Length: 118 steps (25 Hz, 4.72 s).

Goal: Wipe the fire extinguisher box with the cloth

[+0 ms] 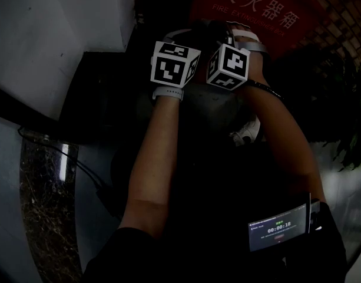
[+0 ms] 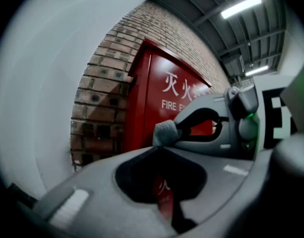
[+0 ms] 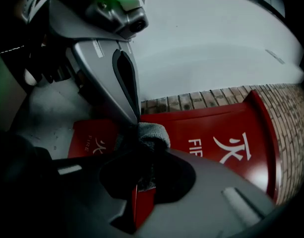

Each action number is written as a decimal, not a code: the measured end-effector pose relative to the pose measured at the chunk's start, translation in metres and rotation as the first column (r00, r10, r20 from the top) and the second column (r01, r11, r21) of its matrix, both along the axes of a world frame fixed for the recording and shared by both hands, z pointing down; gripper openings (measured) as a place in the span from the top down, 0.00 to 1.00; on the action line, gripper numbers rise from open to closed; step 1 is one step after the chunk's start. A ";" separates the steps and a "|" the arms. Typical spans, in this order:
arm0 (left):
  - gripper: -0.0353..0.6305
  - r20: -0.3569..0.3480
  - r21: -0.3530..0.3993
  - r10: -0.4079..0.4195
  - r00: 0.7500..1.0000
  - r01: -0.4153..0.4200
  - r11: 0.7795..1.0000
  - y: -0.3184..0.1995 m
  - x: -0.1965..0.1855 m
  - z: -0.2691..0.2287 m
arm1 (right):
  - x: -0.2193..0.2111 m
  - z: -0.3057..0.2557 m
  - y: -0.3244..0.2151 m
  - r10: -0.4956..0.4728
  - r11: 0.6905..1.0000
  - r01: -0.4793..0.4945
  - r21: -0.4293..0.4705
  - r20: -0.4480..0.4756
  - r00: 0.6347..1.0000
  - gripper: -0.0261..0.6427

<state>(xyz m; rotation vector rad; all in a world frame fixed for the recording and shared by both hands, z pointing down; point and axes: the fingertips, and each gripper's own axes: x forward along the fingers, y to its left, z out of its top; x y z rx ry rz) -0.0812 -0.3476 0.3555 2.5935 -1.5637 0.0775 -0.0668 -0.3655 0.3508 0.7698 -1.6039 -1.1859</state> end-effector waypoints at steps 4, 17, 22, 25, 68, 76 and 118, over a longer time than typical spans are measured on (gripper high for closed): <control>0.94 0.014 -0.002 0.036 0.999 -0.036 0.999 0.002 0.018 0.001 | 0.025 0.001 -0.002 0.029 1.000 -0.029 0.002 -0.004 1.000 0.91; 0.94 0.055 0.009 0.155 0.986 -0.156 0.988 0.011 0.084 0.007 | 0.110 0.012 -0.008 0.122 0.993 -0.122 -0.003 -0.021 0.992 0.91; 0.94 0.080 0.014 0.196 0.977 -0.198 0.980 0.015 0.104 0.011 | 0.140 0.016 -0.011 0.160 0.987 -0.160 -0.013 -0.025 0.987 0.91; 0.94 0.097 0.019 0.198 0.975 -0.201 0.979 0.015 0.108 0.010 | 0.153 0.013 -0.013 0.172 0.985 -0.172 -0.013 -0.029 0.985 0.91; 0.94 0.023 -0.043 -0.070 0.997 0.071 0.997 0.008 -0.033 0.029 | 0.006 0.033 0.022 0.000 0.999 0.004 -0.054 0.079 0.997 0.91; 0.94 -0.041 -0.037 -0.070 0.997 0.068 0.997 0.000 -0.041 0.028 | -0.030 0.034 0.014 -0.047 0.999 0.044 0.032 0.105 0.993 0.91; 0.94 0.051 0.027 0.174 0.983 -0.176 0.984 0.004 0.096 0.029 | 0.088 0.037 -0.005 0.062 0.997 -0.067 0.039 0.133 0.989 0.91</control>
